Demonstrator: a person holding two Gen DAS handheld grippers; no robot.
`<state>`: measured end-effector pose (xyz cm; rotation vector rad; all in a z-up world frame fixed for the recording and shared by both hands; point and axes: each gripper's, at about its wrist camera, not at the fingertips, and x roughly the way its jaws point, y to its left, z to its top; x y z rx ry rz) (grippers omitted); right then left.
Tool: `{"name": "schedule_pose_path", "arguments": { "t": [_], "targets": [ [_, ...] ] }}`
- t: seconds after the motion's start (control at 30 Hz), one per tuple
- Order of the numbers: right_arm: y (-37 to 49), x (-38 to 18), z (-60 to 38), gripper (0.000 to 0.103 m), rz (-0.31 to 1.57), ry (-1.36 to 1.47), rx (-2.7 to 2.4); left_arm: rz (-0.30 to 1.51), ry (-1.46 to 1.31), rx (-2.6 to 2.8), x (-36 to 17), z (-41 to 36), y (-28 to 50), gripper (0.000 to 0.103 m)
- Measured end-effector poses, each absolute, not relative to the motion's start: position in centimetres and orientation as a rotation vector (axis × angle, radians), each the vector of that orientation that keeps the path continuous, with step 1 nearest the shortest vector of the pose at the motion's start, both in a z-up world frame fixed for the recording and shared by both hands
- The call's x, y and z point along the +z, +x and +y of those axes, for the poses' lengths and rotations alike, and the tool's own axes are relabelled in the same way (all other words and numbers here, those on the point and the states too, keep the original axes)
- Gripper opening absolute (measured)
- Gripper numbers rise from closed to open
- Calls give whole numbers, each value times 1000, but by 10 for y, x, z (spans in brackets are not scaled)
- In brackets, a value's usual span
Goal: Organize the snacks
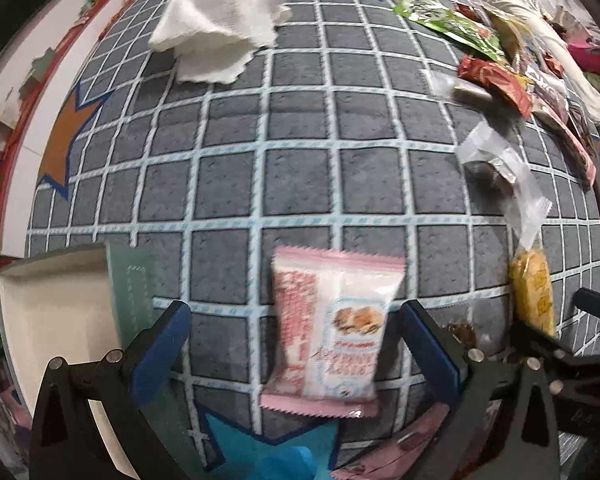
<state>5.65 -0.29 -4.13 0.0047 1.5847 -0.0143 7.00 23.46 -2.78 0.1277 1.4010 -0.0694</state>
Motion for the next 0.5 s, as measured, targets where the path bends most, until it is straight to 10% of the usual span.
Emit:
{"name": "schedule_pose_path", "arguments": {
  "t": [0.5],
  "targets": [
    [46, -47, 17, 102, 1589, -28, 29, 1446, 50, -52, -40, 240, 64, 103]
  ]
}}
